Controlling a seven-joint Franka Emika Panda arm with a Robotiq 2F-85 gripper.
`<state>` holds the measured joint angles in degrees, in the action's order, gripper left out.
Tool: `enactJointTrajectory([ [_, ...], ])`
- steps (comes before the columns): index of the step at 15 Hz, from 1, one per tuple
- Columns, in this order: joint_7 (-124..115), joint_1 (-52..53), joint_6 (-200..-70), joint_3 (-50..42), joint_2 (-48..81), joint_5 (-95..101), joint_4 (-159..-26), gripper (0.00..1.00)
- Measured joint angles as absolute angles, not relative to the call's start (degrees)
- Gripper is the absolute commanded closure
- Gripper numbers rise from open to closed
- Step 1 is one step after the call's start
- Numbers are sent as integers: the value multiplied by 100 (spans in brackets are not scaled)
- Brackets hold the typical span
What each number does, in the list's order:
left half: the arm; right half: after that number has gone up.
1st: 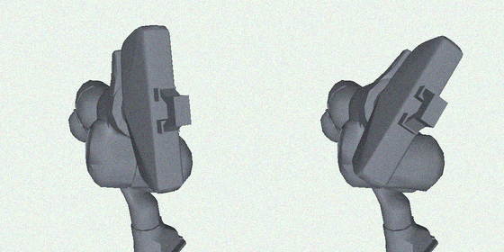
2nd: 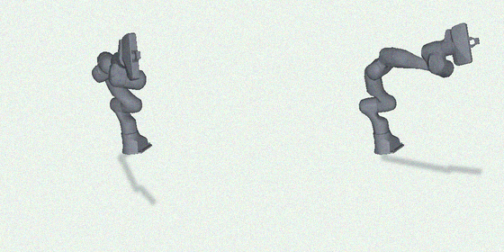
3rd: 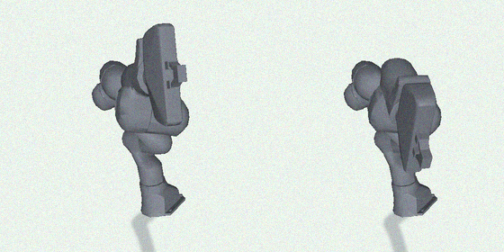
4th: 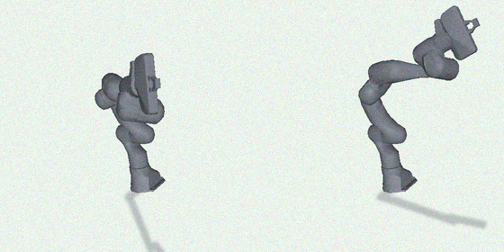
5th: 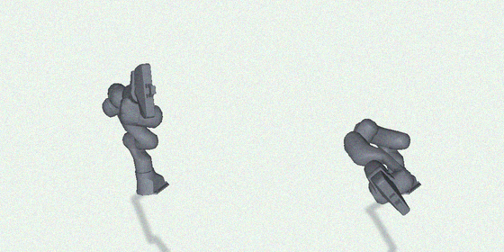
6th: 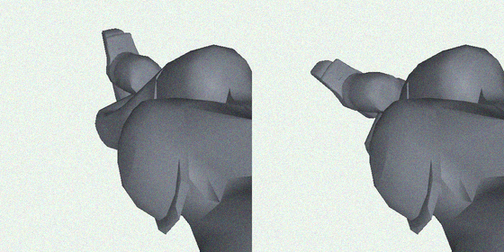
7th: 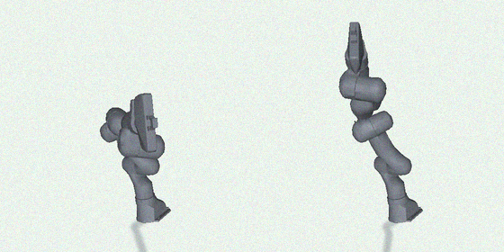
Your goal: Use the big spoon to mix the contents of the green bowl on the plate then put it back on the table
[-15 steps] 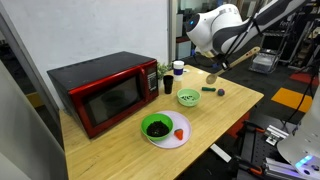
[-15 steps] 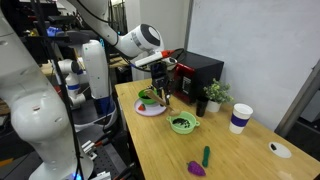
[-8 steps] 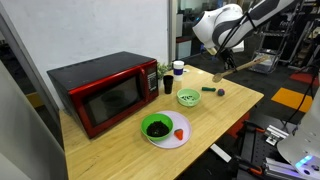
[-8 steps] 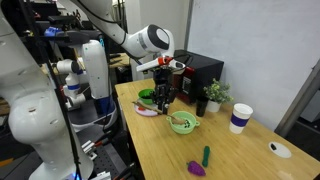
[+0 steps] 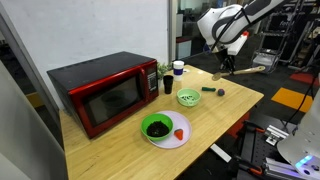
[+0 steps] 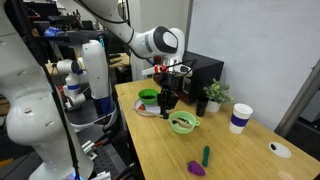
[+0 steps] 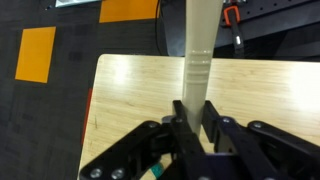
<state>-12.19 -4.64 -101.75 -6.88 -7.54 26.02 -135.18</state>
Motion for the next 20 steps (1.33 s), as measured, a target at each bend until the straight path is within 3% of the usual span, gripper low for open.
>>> enactJointTrajectory([
  [20, -2361, -920, -13239, -1098, -185, 2199, -14069, 94],
])
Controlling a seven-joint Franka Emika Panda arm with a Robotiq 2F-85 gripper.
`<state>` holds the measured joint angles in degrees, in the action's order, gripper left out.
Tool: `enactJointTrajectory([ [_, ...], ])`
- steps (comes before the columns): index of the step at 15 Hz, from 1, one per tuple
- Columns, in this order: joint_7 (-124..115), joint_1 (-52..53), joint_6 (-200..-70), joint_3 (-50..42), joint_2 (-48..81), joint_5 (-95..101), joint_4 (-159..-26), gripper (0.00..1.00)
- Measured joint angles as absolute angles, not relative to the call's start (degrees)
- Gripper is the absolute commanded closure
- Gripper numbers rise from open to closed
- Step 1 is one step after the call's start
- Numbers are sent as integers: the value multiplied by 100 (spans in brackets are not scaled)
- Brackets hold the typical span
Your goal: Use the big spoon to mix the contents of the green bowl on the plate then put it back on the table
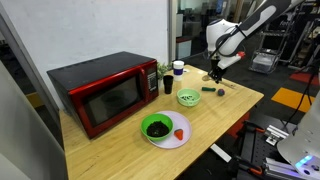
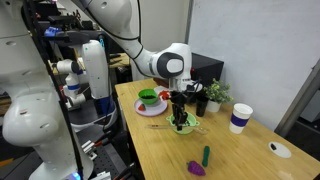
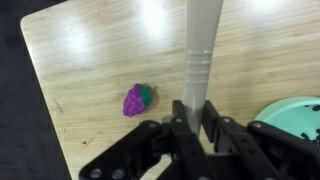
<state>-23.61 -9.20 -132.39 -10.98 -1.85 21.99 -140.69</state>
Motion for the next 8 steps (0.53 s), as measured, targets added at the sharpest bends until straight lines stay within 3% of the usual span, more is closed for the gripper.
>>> enactJointTrajectory([
  [8, -2831, -1022, -13947, -1164, -211, 2200, -14542, 94],
])
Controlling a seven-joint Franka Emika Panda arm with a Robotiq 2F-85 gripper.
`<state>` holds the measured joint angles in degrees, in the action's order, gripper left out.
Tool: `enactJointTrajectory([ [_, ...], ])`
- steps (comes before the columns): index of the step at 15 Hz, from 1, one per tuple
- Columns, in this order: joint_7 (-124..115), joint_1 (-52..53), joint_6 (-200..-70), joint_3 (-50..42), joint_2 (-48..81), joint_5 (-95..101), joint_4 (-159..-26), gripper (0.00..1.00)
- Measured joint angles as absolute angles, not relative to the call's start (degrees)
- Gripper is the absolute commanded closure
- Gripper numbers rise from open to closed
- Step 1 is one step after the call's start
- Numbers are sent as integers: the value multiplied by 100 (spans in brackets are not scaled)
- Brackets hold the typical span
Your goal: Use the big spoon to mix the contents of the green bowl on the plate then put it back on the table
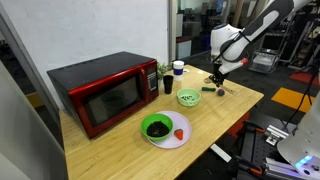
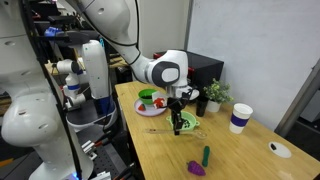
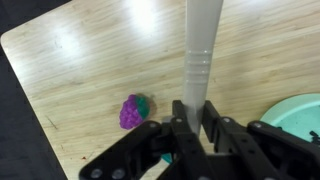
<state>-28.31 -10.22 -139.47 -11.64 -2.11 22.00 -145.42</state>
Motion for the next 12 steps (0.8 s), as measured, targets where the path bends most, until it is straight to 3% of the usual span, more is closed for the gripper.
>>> enactJointTrajectory([
  [1, -2850, -1022, -13965, -1164, -230, 2200, -14569, 78],
  [9, -2910, -1022, -13965, -1164, -292, 2205, -14615, 78],
  [10, -2910, -1022, -13965, -1164, -292, 2205, -14615, 94],
  [12, -2910, -1022, -13962, -1160, -290, 2204, -14616, 94],
])
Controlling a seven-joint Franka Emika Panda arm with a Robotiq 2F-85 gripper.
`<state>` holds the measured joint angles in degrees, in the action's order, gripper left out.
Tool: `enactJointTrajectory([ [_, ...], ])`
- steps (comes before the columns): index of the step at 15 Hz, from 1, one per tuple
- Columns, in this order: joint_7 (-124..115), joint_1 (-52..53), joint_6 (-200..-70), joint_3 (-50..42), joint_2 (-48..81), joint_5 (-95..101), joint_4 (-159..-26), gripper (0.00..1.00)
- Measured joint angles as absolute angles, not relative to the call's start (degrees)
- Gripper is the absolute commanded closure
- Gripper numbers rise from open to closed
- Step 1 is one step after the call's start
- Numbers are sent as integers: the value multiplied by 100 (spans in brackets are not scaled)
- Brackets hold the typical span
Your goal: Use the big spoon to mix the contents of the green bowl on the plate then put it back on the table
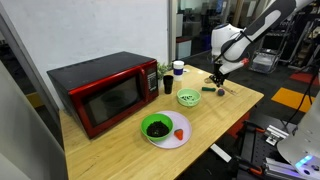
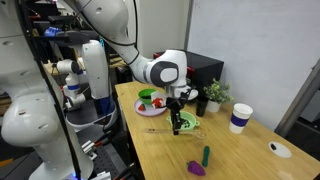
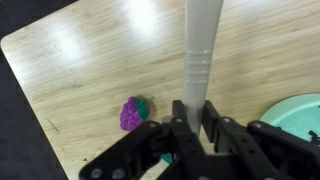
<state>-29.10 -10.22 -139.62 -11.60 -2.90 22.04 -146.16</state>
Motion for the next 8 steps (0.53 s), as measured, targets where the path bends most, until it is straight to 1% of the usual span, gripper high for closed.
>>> enactJointTrajectory([
  [4, -2910, -1019, -14274, -1140, -255, 2114, -14672, 94],
  [8, -2756, -1017, -15292, -1140, -171, 1534, -15021, 94],
])
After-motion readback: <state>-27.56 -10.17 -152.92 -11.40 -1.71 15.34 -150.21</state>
